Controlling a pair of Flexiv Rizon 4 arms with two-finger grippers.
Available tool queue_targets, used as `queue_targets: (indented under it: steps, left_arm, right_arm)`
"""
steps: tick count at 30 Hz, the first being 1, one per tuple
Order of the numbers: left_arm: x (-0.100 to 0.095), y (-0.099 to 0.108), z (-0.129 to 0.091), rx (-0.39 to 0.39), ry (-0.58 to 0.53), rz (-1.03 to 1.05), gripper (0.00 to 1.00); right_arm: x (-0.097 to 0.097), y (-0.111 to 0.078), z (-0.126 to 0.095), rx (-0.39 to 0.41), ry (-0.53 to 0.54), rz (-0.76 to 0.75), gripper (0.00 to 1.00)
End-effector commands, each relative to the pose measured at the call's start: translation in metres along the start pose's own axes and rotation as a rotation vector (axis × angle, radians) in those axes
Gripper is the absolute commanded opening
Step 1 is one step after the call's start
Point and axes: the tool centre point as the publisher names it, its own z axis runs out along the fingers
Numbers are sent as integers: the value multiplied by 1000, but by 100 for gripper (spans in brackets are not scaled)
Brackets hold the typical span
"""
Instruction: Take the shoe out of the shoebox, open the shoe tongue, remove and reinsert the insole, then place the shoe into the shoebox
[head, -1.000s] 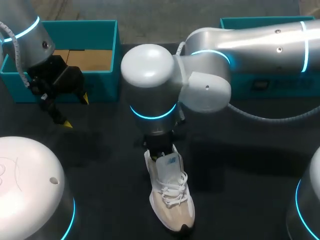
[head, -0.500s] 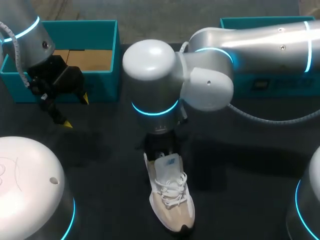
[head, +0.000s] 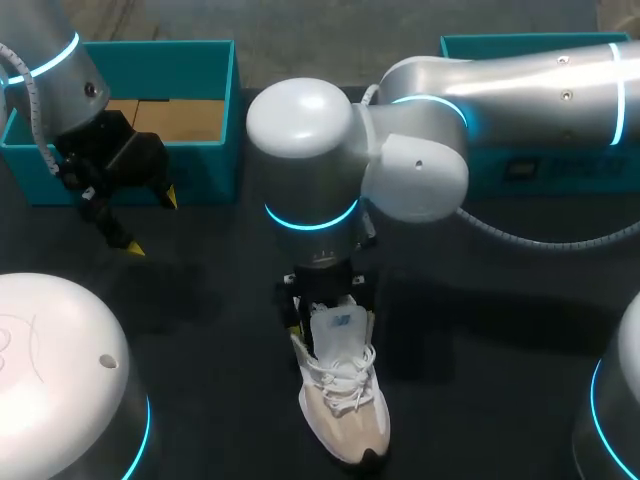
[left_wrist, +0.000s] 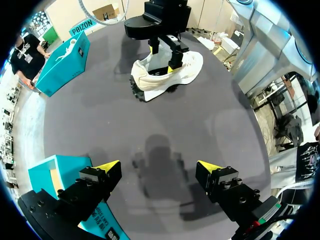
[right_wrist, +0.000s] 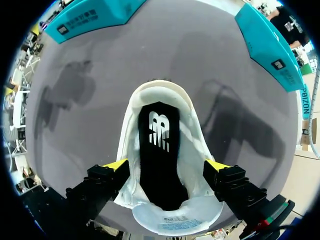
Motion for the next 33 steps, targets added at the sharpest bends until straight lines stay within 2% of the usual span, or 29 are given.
queue_targets:
  steps: [1,6,14,21,33]
  left_arm:
    - [1,0,0,-4,0,0,100]
    - [1,0,0,-4,0,0,100]
    - [1,0,0,-4,0,0,100]
    - [1,0,0,-4,0,0,100]
    - [1,0,0,-4,0,0,100]
  right_arm:
    - [-4,-2,4,3,18,-4,100]
    - [0,-2,-4,-35,3,-32,100]
    - [4,9,-8,-37,-11,-66,100]
    - [0,6,-7,-18,-17,-68,100]
    - [2,-11,-4,15,-2,-28,100]
